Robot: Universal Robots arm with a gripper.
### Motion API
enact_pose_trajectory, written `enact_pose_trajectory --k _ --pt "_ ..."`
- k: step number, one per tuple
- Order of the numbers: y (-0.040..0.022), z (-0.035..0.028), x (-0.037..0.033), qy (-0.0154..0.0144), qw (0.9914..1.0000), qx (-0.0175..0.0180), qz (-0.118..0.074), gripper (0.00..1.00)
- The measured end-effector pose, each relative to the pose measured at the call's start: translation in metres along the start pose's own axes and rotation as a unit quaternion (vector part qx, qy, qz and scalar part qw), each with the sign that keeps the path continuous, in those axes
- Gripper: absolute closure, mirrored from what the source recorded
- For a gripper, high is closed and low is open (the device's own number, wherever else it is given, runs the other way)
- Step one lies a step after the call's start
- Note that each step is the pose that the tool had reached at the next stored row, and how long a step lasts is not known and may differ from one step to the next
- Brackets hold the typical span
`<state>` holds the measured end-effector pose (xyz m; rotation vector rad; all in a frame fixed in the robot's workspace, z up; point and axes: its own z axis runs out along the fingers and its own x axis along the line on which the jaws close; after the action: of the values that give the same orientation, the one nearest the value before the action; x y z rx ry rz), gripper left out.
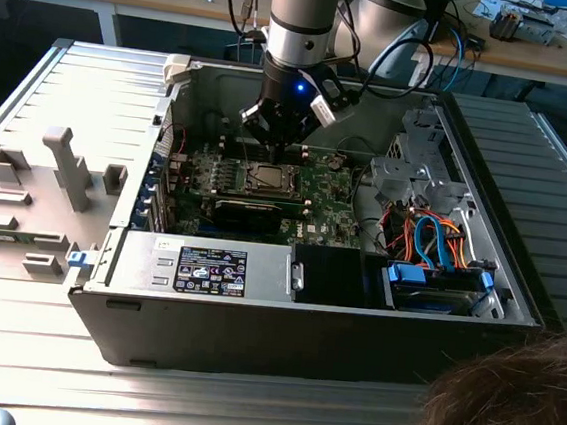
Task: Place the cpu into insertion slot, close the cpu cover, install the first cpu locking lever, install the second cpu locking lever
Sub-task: 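Install the first cpu locking lever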
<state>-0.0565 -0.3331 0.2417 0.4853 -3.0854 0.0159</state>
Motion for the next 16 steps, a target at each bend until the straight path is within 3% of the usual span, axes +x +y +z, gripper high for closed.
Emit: enact_pose_trajectory --k 2,5,16 --pt "0.0000 0.0000 0.0000 0.0000 1.00000 0.0001 -0.002 0.89" --pt "0.0000 0.0000 0.0000 -0.0001 0.99981 0.0004 -0.019 0.89" --pt "0.0000 0.0000 0.0000 -0.0002 0.99964 0.0005 -0.027 0.89"
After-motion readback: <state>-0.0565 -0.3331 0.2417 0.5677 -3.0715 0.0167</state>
